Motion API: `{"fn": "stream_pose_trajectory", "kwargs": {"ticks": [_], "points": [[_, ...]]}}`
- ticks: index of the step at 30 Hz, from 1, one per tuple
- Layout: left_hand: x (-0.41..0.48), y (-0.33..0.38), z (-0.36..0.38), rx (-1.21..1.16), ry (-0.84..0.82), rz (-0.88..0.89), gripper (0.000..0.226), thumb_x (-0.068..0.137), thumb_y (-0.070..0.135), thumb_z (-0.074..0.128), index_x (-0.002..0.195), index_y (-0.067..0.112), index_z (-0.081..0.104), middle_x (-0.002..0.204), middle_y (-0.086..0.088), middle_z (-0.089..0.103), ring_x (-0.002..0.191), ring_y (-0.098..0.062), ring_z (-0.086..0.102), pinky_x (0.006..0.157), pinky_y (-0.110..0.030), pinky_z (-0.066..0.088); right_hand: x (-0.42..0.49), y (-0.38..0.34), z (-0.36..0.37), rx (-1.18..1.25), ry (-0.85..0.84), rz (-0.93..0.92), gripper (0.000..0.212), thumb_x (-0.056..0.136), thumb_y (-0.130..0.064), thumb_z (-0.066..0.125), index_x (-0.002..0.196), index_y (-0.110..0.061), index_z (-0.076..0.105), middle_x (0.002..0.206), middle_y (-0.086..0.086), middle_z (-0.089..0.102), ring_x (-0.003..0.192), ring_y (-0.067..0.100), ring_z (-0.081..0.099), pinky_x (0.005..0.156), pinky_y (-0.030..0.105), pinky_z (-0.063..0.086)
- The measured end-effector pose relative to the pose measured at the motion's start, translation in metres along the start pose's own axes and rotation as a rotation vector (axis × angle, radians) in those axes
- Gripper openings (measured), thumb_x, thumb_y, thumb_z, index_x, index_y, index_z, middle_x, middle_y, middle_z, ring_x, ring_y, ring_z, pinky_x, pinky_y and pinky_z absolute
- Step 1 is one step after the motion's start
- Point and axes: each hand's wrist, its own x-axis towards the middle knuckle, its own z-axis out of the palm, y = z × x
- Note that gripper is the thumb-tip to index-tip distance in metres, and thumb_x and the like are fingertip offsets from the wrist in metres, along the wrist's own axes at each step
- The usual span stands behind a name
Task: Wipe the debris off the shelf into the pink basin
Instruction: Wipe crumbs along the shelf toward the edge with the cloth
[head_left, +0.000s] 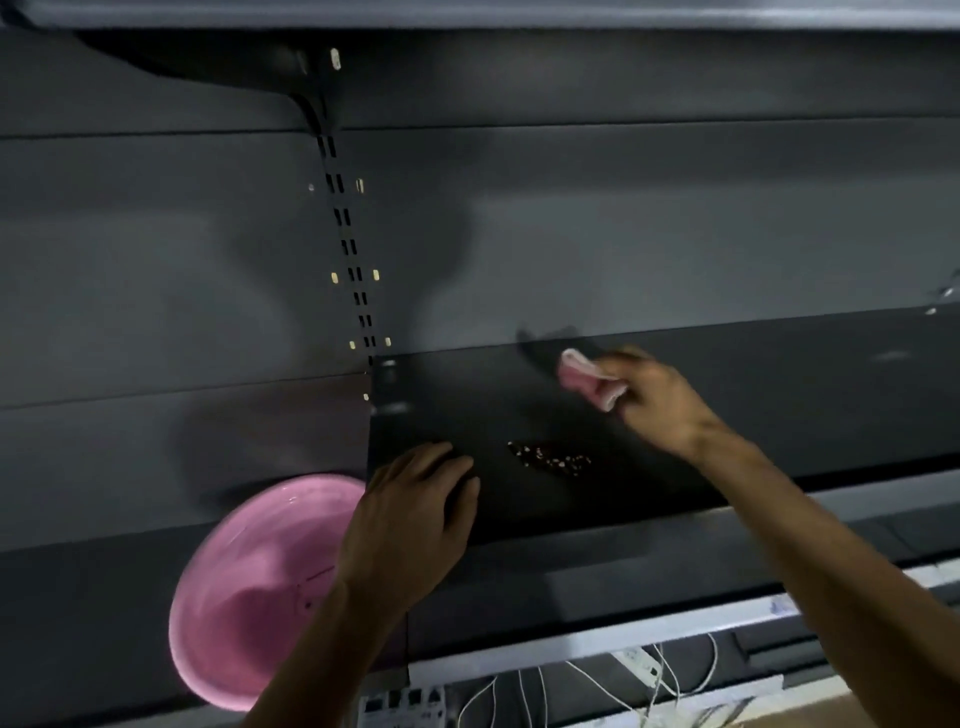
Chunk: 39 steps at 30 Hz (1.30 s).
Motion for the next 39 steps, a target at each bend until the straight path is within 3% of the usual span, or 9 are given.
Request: {"fn": "stream_pose_trajectory", "kwargs": {"ticks": [7, 11, 14, 18, 22, 25, 29, 33, 39], "points": [[0.001, 0.000, -0.002, 0.005, 0.018, 0.009, 0.037, 0.094, 0.038, 0.042, 0.111, 0.022, 0.070, 0.120, 0.003, 0.064, 0.109, -0.015, 0.059, 0.094, -0.033, 0.050, -0.032, 0.009, 0.015, -0.125, 0.073, 0.271, 0.045, 0.087, -0.067, 0.042, 0.117, -0.041, 0.062, 0.105, -0.001, 0.056, 0.101, 0.026, 0.062, 0.088, 0.036, 0.052], [0.001, -0.005, 0.000, 0.002, 0.004, 0.020, 0.037, 0.093, 0.038, 0.041, 0.112, 0.021, 0.069, 0.121, 0.002, 0.063, 0.113, -0.017, 0.058, 0.096, -0.035, 0.048, -0.045, -0.034, 0.037, -0.158, 0.084, 0.227, 0.033, 0.091, -0.044, 0.058, 0.124, -0.045, 0.059, 0.114, -0.005, 0.056, 0.098, 0.028, 0.065, 0.084, 0.036, 0.054], [0.002, -0.006, 0.000, 0.009, -0.030, 0.038, 0.042, 0.092, 0.041, 0.040, 0.115, 0.020, 0.067, 0.124, 0.000, 0.062, 0.117, -0.020, 0.056, 0.098, -0.038, 0.047, -0.055, -0.060, 0.052, -0.208, 0.049, 0.175, 0.048, 0.085, -0.023, 0.064, 0.128, -0.041, 0.057, 0.123, -0.010, 0.054, 0.096, 0.026, 0.066, 0.080, 0.034, 0.054], [0.001, -0.015, -0.006, -0.007, -0.048, 0.086, 0.041, 0.091, 0.042, 0.049, 0.122, 0.020, 0.064, 0.128, -0.001, 0.060, 0.122, -0.021, 0.054, 0.101, -0.038, 0.044, -0.057, -0.069, 0.051, -0.044, 0.037, 0.190, 0.033, 0.088, -0.018, 0.063, 0.119, -0.029, 0.065, 0.111, -0.005, 0.057, 0.098, 0.019, 0.062, 0.082, 0.022, 0.044], [0.013, -0.036, -0.009, -0.062, -0.010, 0.099, 0.045, 0.093, 0.045, 0.045, 0.124, 0.018, 0.064, 0.131, -0.004, 0.059, 0.124, -0.024, 0.052, 0.104, -0.038, 0.042, -0.041, -0.048, 0.026, -0.007, 0.191, 0.347, 0.024, 0.091, -0.025, 0.058, 0.110, -0.014, 0.068, 0.101, 0.008, 0.062, 0.091, 0.026, 0.064, 0.078, 0.031, 0.049], [0.039, -0.062, -0.001, -0.080, 0.070, 0.117, 0.046, 0.095, 0.048, 0.043, 0.120, 0.017, 0.068, 0.129, -0.005, 0.063, 0.125, -0.026, 0.054, 0.105, -0.037, 0.039, -0.016, -0.038, 0.018, -0.059, 0.055, 0.367, 0.030, 0.091, -0.033, 0.054, 0.106, -0.011, 0.068, 0.097, 0.017, 0.065, 0.079, 0.030, 0.064, 0.070, 0.036, 0.052], [0.074, -0.091, 0.010, -0.076, -0.037, 0.121, 0.056, 0.094, 0.054, 0.032, 0.124, 0.020, 0.066, 0.136, -0.006, 0.058, 0.135, -0.027, 0.045, 0.110, -0.040, 0.034, 0.006, -0.050, 0.042, -0.030, -0.030, 0.219, 0.030, 0.092, -0.031, 0.059, 0.118, -0.021, 0.068, 0.106, 0.010, 0.059, 0.094, 0.021, 0.057, 0.079, 0.024, 0.040], [0.084, -0.099, 0.021, -0.059, -0.110, 0.086, 0.064, 0.092, 0.062, 0.020, 0.136, 0.029, 0.055, 0.150, -0.001, 0.044, 0.142, -0.018, 0.034, 0.117, -0.041, 0.022, -0.004, -0.074, 0.065, 0.025, -0.108, -0.004, 0.039, 0.081, -0.001, 0.057, 0.113, -0.019, 0.070, 0.106, 0.000, 0.057, 0.095, 0.015, 0.060, 0.082, 0.028, 0.048], [0.078, -0.100, 0.029, -0.112, -0.076, 0.092, 0.049, 0.098, 0.045, 0.029, 0.140, 0.029, 0.050, 0.152, -0.001, 0.039, 0.145, -0.016, 0.026, 0.118, -0.046, 0.015, -0.032, -0.089, 0.059, 0.156, -0.234, -0.015, 0.039, 0.075, 0.004, 0.048, 0.100, -0.015, 0.071, 0.099, -0.003, 0.061, 0.095, 0.012, 0.061, 0.084, 0.024, 0.045]]}}
